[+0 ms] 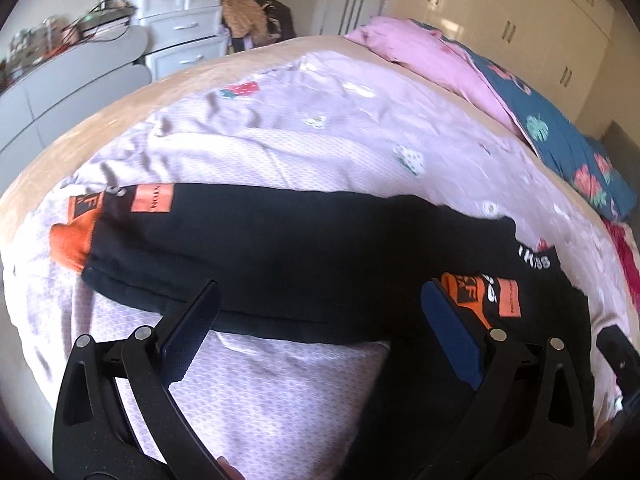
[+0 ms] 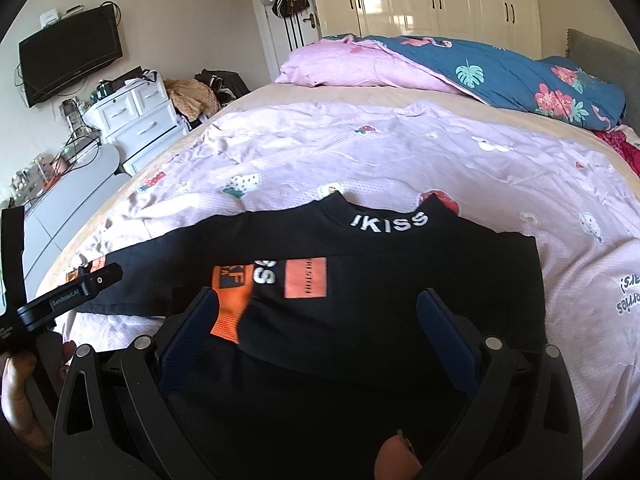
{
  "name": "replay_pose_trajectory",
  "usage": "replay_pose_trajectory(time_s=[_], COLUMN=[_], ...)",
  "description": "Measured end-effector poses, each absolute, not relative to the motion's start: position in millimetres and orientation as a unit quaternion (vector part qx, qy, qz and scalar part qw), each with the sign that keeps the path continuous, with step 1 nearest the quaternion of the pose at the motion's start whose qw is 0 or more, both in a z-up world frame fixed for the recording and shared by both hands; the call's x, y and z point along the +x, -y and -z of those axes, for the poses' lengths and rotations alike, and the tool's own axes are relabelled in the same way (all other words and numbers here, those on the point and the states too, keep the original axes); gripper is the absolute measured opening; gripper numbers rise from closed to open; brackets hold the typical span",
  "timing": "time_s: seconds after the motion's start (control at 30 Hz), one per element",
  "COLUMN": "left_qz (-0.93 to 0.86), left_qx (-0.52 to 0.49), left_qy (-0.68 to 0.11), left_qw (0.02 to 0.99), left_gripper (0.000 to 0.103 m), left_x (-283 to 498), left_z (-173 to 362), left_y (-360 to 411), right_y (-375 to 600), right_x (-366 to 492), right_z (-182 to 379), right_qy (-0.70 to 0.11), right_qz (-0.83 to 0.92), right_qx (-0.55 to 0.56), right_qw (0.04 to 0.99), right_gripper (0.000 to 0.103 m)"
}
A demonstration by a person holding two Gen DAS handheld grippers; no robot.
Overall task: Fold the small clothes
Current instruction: 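Move the left gripper toward the orange cuff of the other sleeve, then grasp the orange sleeve cuff with the left gripper and lift it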
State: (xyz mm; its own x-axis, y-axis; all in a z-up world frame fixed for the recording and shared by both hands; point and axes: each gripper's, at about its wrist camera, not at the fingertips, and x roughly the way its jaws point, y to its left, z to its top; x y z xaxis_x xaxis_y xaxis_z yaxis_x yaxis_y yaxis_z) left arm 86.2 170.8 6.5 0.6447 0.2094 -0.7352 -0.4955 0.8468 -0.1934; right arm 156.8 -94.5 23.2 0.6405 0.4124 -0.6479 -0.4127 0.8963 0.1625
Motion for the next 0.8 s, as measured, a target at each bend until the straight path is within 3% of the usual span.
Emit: replay_pose_trajectory(time_s=[0.8], left_qz=[-0.318], left_qx=[-0.217], left_qy=[-0.345], left_qw=[0.856], left_gripper=[0.094], left_x=[52.5], left_z=[-11.3], left_y=[-256.5], right_y=[4.3], right_x=[136.8], right_z=[-22.8], right_qy=[-0.352], right_qz=[-0.279], right_qx=[-0.036], right_qw=[0.893], right_gripper=[0.099])
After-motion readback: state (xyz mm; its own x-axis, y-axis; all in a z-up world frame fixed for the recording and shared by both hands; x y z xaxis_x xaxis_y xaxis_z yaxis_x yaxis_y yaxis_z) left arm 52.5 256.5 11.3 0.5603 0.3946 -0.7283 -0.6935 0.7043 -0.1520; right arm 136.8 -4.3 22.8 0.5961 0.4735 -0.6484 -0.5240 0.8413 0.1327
